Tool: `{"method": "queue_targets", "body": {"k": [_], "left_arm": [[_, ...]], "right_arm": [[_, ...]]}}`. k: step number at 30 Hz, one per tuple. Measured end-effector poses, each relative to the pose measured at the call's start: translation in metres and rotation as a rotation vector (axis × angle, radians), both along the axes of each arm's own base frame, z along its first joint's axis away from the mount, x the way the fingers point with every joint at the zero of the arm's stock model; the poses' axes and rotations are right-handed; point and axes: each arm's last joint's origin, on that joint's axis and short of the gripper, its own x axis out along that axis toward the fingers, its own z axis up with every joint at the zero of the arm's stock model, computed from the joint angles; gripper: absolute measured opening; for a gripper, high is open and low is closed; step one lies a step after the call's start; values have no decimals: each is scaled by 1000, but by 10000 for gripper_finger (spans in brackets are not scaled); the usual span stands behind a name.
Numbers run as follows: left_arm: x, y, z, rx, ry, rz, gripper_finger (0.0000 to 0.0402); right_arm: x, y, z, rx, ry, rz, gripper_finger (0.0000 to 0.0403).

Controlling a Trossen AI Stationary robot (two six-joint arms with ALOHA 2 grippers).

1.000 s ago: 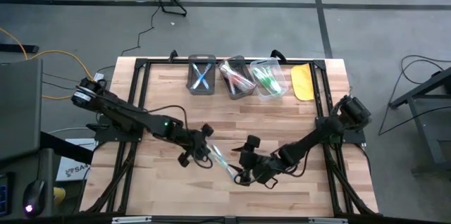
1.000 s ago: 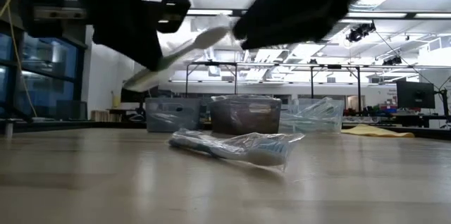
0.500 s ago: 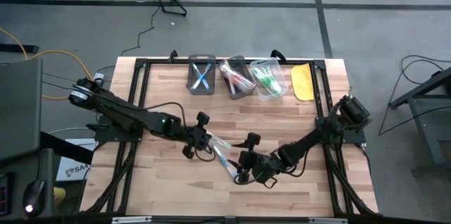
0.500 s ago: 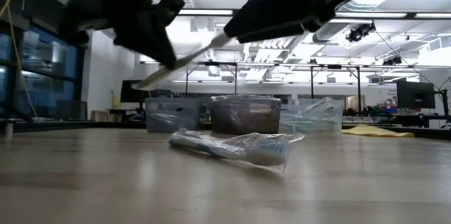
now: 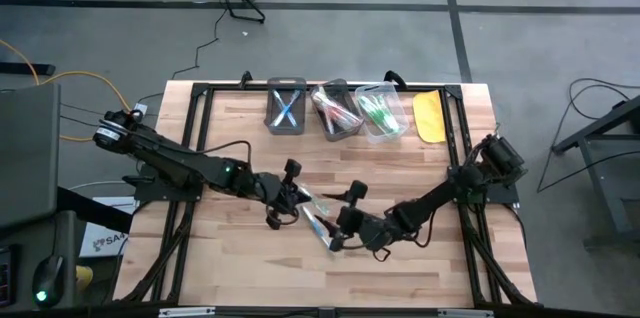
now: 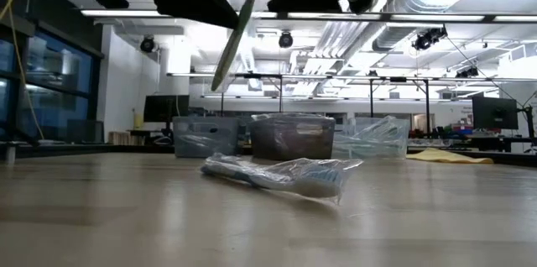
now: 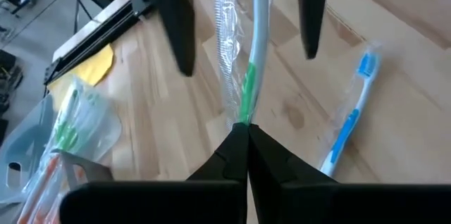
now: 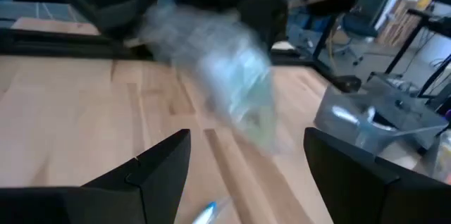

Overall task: Pick & Place Toothbrushes
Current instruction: Put the green toothbrush into the transparent bin

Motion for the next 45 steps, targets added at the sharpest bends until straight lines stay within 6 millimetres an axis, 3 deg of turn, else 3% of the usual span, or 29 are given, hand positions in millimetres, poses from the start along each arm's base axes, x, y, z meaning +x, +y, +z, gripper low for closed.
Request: {"method": "queue_targets", "body": {"k": [4,8,20,27,33,38,45], "left_arm": [[0,0,1,-3,-9,-7,2],[0,0,0,-3,-1,-6,1],[0,0,0,-6,1,-8,0],[-1,0,-3,41,28,-21,7],[-11,4,3,179,36,86,74],[-27,6,13,206,33,208,120],[-53,16,18,97,115,337,127]], "right_arm": [[4,-6,4,-3,-30,0,267],[6,-4,8,-7,-50,41,233],[6,-4,8,-17,-48,54,20],[6,-4,8,-21,-45,56,12],[-1,-13,25,-70,-32,-35,10],[-13,-41,48,-72,33,-122,10],[-34,-101,81,-96,47,-441,11]]}}
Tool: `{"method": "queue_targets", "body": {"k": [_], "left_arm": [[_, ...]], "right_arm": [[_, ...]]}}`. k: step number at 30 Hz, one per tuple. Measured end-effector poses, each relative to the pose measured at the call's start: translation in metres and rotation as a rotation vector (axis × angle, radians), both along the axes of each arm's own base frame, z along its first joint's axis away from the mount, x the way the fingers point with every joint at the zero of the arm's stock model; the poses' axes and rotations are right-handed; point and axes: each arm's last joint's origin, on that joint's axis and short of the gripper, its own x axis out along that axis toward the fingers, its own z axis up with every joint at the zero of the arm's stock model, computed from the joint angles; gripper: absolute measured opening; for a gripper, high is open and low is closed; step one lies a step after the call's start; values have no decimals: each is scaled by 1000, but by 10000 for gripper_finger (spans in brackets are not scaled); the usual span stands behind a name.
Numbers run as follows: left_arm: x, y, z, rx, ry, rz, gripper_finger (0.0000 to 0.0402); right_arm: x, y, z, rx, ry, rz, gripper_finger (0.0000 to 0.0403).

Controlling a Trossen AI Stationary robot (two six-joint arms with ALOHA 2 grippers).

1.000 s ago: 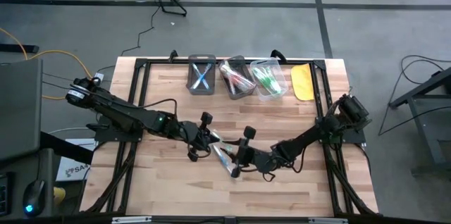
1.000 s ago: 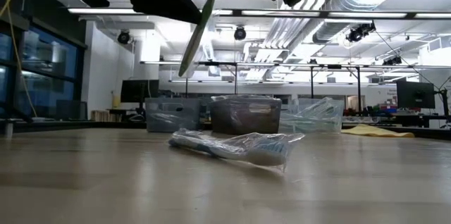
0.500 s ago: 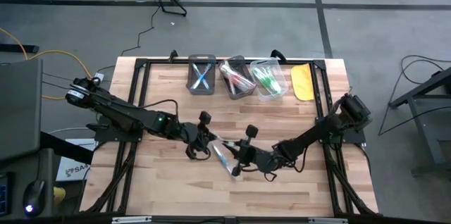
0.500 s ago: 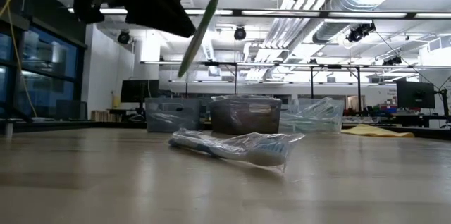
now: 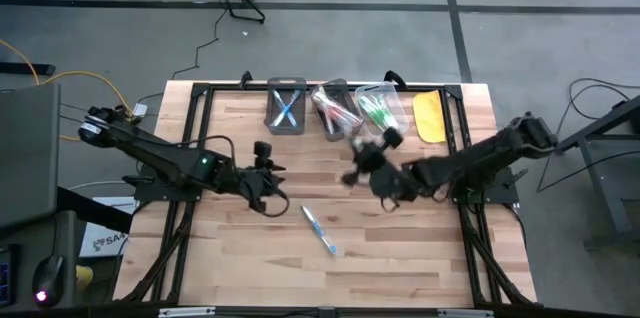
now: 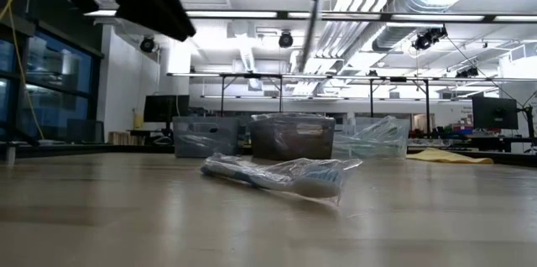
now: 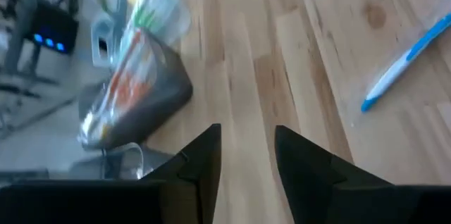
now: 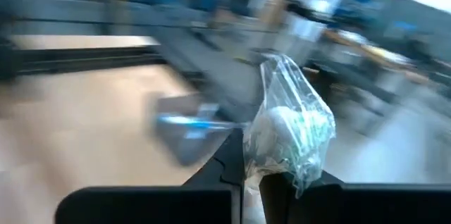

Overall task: Pick & Place Toothbrushes
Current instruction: Put the green toothbrush into the transparent bin

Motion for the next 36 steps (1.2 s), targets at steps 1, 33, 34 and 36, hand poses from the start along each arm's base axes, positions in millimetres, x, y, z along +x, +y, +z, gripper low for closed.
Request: {"method": "queue_targets", "body": {"k": [1,33,34,36], "left_arm": [[-2,1,0,-13,5,14,127],[-9,2,-27,-109,52,78,127],[-8,2,-27,-110,50,77,127],[-8,2,-27,-111,48,76,127]], "right_arm": [[-3,-10,2,-3,-7,-61,11],[-53,-165,-92,386,-771,-635,11],[-55,-166,-94,398,-782,-628,11],[-57,-169,-96,403,-799,-626,12]]}}
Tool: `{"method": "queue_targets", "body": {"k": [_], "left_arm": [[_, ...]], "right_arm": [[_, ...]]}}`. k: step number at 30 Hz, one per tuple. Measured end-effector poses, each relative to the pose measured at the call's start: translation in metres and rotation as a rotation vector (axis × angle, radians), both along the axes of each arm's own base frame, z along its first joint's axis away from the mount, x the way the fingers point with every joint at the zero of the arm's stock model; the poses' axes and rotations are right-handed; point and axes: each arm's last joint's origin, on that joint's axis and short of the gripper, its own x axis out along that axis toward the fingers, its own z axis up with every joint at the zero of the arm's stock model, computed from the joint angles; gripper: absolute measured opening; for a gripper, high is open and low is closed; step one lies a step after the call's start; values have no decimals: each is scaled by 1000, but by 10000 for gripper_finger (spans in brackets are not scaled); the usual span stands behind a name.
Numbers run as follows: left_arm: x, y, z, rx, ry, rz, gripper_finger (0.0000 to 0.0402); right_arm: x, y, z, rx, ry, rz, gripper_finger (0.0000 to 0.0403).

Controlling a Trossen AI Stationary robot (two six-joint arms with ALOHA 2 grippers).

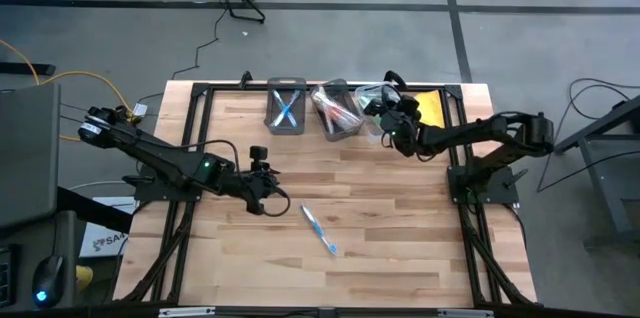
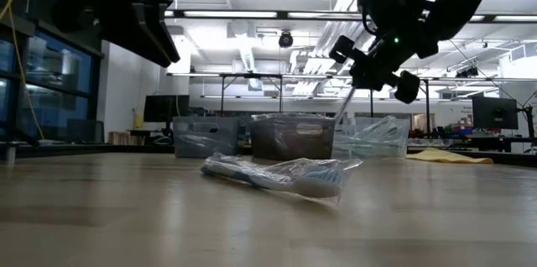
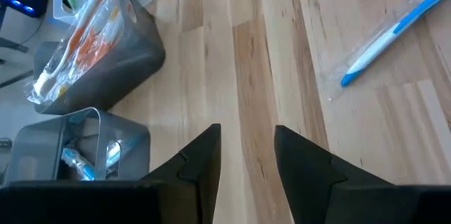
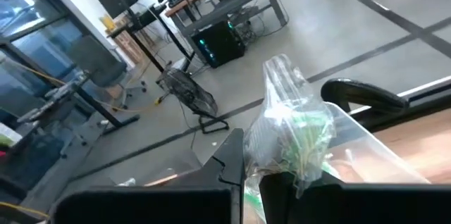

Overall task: Pick & Place Toothbrushes
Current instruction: Put the green toothbrush into the transparent bin

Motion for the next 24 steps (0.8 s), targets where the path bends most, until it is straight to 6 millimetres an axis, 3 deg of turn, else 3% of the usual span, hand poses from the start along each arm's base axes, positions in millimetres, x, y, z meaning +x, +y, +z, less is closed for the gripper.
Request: {"method": "queue_targets", "body": {"k": [5,17,24], "left_arm": [[0,0,0,0,0,0,127],[0,0,0,-1,6,-2,127],[0,-1,-1,-28,16,-26,127]], "right_arm": [[0,-4,0,3,36,51,29],[0,-4,3,-26,128,97,150],[-6,4,25,-85,164,118,175]]}}
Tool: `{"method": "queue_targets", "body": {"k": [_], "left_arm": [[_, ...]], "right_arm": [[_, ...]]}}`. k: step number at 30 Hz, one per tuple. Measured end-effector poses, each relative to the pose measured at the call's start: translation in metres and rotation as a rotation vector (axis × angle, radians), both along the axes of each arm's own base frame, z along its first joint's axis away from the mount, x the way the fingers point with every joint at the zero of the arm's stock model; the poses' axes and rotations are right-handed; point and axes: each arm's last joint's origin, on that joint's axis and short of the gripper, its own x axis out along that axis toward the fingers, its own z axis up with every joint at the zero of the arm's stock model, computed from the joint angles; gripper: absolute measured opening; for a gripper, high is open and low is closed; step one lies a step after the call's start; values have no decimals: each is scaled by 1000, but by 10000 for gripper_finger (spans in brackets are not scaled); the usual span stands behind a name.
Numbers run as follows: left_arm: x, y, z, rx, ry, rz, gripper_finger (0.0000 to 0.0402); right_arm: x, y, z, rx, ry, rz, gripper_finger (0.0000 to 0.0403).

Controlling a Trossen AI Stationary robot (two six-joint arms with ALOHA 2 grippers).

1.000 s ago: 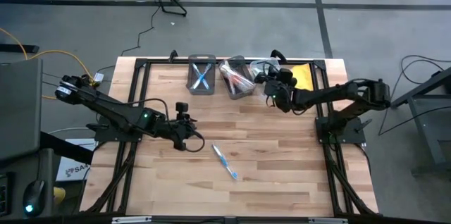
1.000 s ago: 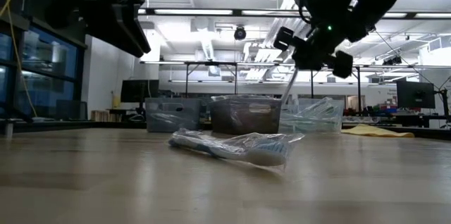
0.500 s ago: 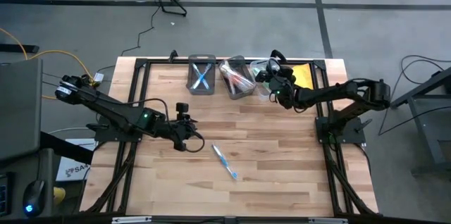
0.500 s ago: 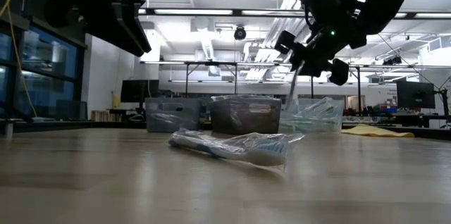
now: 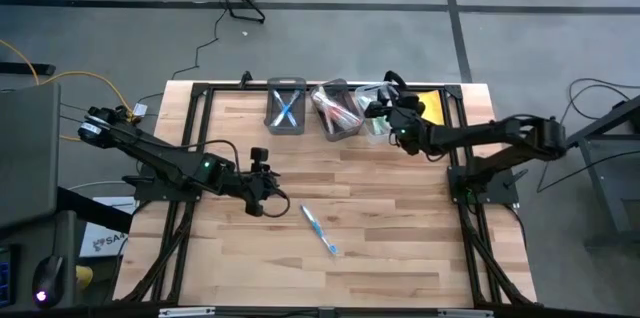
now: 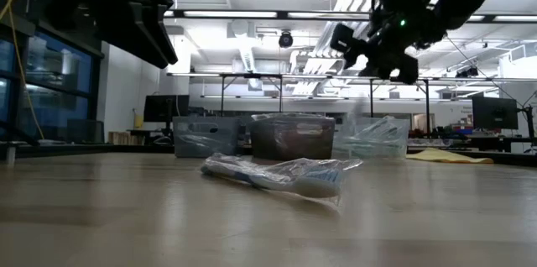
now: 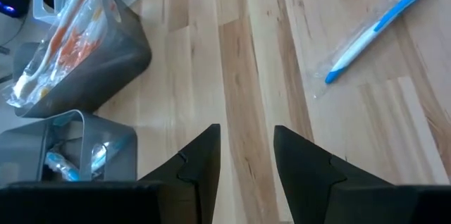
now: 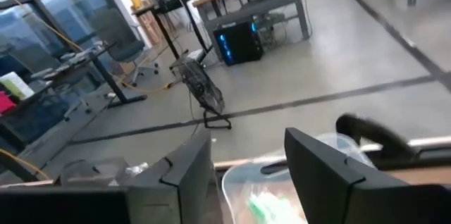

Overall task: Pick & Place Toothbrushes
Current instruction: Put the green toothbrush into the transparent bin

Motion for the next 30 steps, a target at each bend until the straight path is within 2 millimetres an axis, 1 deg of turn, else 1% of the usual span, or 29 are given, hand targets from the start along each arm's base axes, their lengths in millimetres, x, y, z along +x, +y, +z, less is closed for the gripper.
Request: {"method": "queue_targets", "body": {"k": [4,8,10,13,16,19,22,28,30], "left_arm": [[0,0,0,-2,-1,2,127],[0,0,0,-9,-1,2,127],[0,0,0,-11,-2,3,127],[0,0,0,-12,-3,2,127],[0,0,0,-12,-4,2,127],[0,0,0,-13,-4,2,127],[0,0,0,-12,-4,3,127],[0,0,0,-11,1,3,127],[0,0,0,-11,1,3,127]], "right_arm": [[-9,4,12,-30,63,-11,175],[-18,7,17,-26,135,-12,175],[-20,9,20,0,135,81,176],[-18,12,20,46,134,277,176],[-16,16,13,91,215,424,176],[-15,23,3,124,331,513,176],[-13,33,-3,126,413,570,176],[-12,64,4,83,408,649,176],[-12,75,3,76,423,669,176]]}}
